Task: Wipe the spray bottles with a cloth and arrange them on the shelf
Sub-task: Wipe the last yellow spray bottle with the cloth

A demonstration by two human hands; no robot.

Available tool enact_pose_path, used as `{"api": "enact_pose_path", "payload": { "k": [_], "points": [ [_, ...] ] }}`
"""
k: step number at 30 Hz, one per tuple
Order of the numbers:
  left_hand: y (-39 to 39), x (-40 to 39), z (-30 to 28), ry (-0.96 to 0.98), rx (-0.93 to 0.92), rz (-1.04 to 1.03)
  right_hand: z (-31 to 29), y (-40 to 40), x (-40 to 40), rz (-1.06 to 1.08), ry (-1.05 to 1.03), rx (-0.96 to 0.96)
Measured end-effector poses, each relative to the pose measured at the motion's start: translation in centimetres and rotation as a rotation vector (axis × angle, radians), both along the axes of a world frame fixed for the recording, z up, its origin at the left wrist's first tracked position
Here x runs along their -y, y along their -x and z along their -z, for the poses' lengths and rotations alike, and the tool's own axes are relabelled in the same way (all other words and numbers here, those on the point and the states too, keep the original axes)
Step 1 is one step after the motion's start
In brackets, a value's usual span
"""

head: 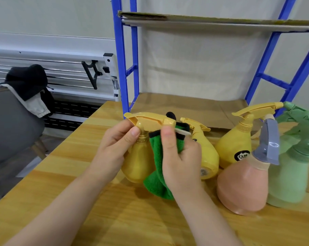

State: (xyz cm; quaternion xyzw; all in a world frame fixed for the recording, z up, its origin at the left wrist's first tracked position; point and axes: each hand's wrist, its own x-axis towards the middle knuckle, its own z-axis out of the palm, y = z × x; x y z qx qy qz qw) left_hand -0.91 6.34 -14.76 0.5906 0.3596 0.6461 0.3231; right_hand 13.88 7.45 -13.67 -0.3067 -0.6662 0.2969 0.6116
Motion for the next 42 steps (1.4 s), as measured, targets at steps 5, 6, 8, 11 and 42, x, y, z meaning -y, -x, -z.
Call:
{"api": "enact_pose_path", "payload": {
  "k": [5, 6, 8, 11, 42],
  "points": [
    [0.8, 0.1, -0.4, -0.127, -0.232, -0.193, -0.7, -0.6, -0.3, 0.084, 0.154, -0.358],
    [0.9, 0.0, -0.4, -0.162, -0.343, -0.264, -0.8, -0.8, -0.4, 0.108, 0.127, -0.383],
    [0.8, -0.1, -0.3, -0.244, -0.546, -0.343, -0.7, -0.9, -0.5, 0.131, -0.005, -0.344],
    [0.5, -0.3, 0.2, -0.364, -0.77, -0.395, 0.0, -0.9, -0.5, 0.17, -0.267, -0.018],
    [0.0, -0.1, -0.3, -0.332, -0.926, -0.769, -0.6, 0.2, -0.3, 0.156, 0.401, -0.163]
  ]
}}
